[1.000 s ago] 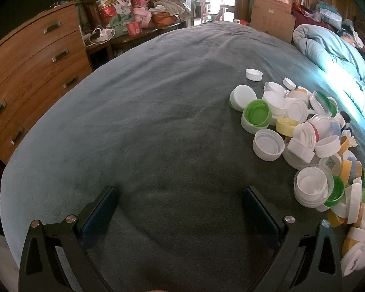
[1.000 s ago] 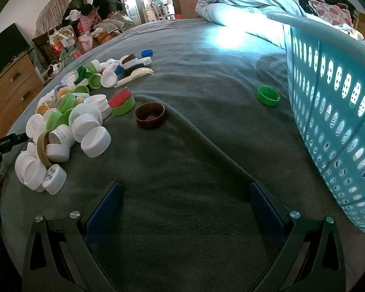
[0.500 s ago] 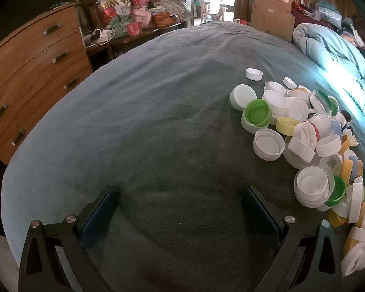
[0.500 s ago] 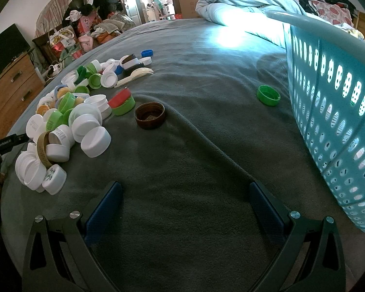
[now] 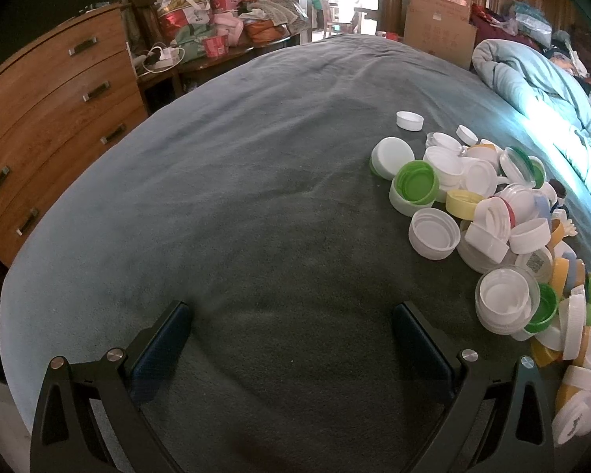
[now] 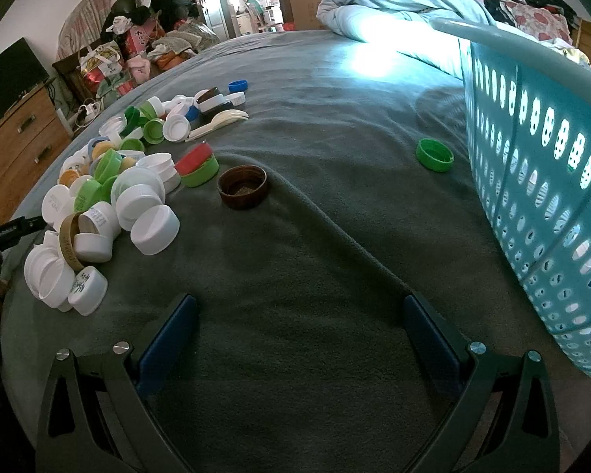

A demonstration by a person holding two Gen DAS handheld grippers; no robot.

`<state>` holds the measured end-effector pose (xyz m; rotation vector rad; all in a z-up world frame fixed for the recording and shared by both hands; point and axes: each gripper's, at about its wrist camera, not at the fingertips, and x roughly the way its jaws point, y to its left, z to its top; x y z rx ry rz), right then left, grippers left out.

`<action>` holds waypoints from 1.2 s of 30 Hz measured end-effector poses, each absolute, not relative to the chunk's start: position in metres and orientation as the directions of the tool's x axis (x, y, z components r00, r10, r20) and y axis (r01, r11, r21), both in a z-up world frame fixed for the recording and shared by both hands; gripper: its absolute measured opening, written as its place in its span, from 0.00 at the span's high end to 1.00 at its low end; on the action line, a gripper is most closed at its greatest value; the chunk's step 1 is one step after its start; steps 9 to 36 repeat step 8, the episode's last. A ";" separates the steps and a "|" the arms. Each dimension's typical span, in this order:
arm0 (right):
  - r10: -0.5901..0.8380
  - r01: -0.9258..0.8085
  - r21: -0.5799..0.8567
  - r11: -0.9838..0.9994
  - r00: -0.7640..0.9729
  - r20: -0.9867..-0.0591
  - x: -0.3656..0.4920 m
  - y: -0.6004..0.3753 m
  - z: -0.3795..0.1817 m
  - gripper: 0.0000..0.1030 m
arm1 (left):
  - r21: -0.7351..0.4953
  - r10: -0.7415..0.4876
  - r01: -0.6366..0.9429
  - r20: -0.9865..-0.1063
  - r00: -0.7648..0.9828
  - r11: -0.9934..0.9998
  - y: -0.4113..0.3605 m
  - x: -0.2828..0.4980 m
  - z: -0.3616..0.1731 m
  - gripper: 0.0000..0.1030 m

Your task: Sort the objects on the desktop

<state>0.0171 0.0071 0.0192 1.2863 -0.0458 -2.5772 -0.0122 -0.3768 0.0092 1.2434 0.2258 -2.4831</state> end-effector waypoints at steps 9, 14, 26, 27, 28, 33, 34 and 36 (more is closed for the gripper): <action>-0.245 0.218 0.143 -0.966 -0.574 -0.781 0.017 0.007 0.019 0.01 | 0.016 -0.240 0.380 -0.799 -0.551 -0.925 -0.377 -0.012 0.009 0.00; -0.245 0.218 0.143 -0.966 -0.574 -0.781 0.017 0.007 0.019 0.01 | 0.016 -0.240 0.380 -0.799 -0.551 -0.925 -0.377 -0.012 0.009 0.00; -0.245 0.218 0.143 -0.966 -0.574 -0.781 0.017 0.007 0.019 0.01 | 0.016 -0.240 0.380 -0.799 -0.551 -0.925 -0.377 -0.012 0.009 0.00; -0.245 0.218 0.143 -0.966 -0.574 -0.781 0.017 0.007 0.019 0.01 | 0.016 -0.240 0.380 -0.799 -0.551 -0.925 -0.377 -0.012 0.009 0.00; -0.245 0.218 0.143 -0.966 -0.574 -0.781 0.017 0.007 0.019 0.01 | 0.016 -0.240 0.380 -0.799 -0.551 -0.925 -0.377 -0.012 0.009 0.00; -0.245 0.218 0.143 -0.966 -0.574 -0.781 0.017 0.007 0.019 0.01 | 0.016 -0.240 0.380 -0.799 -0.551 -0.925 -0.377 -0.012 0.009 0.00; -0.245 0.218 0.143 -0.966 -0.574 -0.781 0.017 0.007 0.019 0.01 | 0.016 -0.240 0.380 -0.799 -0.551 -0.925 -0.377 -0.012 0.009 0.00; -0.245 0.218 0.143 -0.966 -0.574 -0.781 0.017 0.007 0.019 0.01 | 0.016 -0.240 0.380 -0.799 -0.551 -0.925 -0.377 -0.012 0.009 0.00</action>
